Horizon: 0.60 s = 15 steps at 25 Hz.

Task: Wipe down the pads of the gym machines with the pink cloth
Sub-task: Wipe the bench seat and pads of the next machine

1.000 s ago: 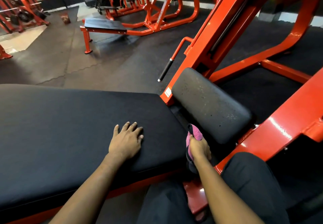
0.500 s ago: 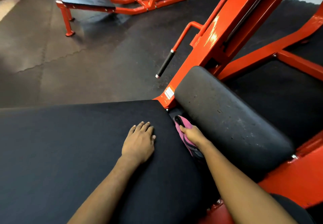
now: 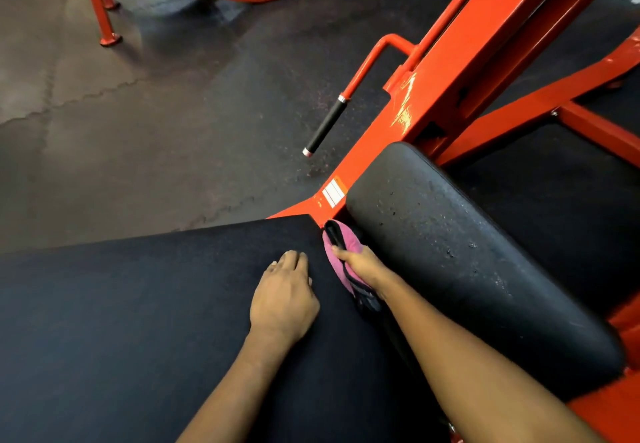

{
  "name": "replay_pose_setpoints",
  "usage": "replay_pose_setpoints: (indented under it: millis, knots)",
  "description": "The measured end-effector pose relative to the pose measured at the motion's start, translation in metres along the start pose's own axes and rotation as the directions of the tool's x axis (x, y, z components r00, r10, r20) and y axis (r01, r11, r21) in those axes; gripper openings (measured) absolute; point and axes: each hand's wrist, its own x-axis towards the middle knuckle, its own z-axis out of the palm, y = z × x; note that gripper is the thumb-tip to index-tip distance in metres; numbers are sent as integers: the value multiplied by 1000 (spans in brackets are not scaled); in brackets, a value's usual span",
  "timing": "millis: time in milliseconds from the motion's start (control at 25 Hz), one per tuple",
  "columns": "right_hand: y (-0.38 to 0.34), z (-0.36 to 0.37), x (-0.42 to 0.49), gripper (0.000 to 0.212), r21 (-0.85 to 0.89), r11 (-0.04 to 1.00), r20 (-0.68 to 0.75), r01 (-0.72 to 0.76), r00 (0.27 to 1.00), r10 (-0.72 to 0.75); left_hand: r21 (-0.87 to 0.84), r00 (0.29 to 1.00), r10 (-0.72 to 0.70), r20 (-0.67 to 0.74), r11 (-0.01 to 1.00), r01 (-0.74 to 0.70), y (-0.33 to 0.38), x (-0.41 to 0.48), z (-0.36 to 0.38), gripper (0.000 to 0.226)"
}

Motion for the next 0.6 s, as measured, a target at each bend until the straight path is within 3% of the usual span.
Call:
replay_pose_setpoints:
  millis: [160, 280, 360, 480, 600]
  knots:
    - [45, -26, -53, 41, -151, 984, -46, 97, 993, -105, 23, 997, -47, 54, 999, 46, 12, -5, 2, 35]
    - [68, -39, -103, 51, -354, 928, -126, 114, 978, -167, -153, 988, -106, 110, 981, 122, 26, -30, -11, 33]
    - [79, -51, -135, 46, -262, 946, -185, 189, 953, -242, -266, 990, -118, 77, 955, 134, 39, -54, -21, 34]
    - [67, -73, -195, 32, 71, 930, -162, 361, 924, -346, -376, 998, -53, -16, 926, 43, 56, -86, -37, 53]
    - [49, -96, -245, 58, 200, 827, -109, 525, 851, -514, -508, 976, 180, -121, 834, -217, 77, -108, -69, 84]
